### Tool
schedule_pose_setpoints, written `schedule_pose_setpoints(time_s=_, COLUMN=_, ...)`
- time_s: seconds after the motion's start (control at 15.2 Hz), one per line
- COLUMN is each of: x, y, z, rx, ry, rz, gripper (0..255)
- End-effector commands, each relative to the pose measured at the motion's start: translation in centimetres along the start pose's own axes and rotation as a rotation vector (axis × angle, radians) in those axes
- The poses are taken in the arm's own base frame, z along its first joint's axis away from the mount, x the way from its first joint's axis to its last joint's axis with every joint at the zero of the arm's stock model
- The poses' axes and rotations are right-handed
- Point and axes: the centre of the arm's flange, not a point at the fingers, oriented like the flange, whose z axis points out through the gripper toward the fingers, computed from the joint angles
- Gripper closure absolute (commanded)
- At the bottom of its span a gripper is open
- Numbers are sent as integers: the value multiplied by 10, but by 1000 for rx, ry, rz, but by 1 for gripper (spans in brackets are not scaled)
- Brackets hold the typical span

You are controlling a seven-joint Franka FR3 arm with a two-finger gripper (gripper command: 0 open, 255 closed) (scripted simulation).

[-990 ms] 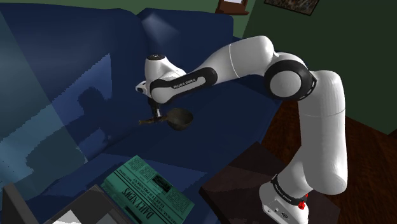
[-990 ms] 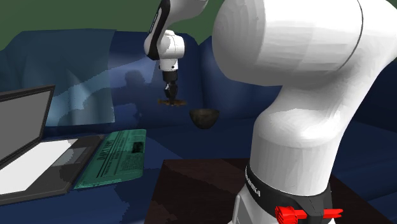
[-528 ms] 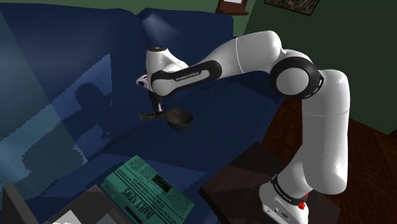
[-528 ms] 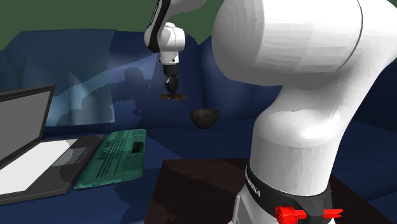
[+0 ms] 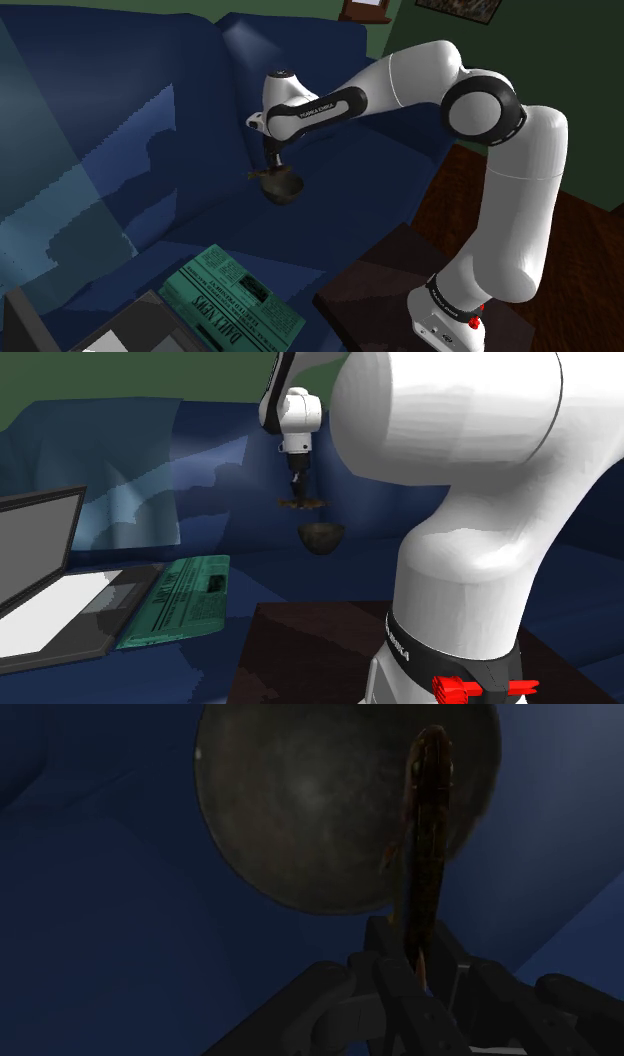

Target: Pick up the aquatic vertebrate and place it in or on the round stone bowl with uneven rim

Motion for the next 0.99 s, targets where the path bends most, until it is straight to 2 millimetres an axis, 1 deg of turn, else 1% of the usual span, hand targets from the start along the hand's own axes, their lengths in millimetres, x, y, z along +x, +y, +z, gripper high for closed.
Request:
schedule_pose_setpoints(time_s=0.0, x=-27, y=6, z=2, rx=0, ry=0, rz=-1, gripper=255)
schedule_pose_setpoints(time_s=0.13, x=-52, y=13, z=4, rx=0, ry=0, rz=-1, gripper=255)
schedule_pose_setpoints(time_s=0.2, x=-74, y=19, z=6, rx=0, ry=0, rz=-1, gripper=255)
schedule_pose_setpoints(time_s=0.92, x=-72, y=17, z=64, rx=0, ry=0, rz=-1, gripper=255)
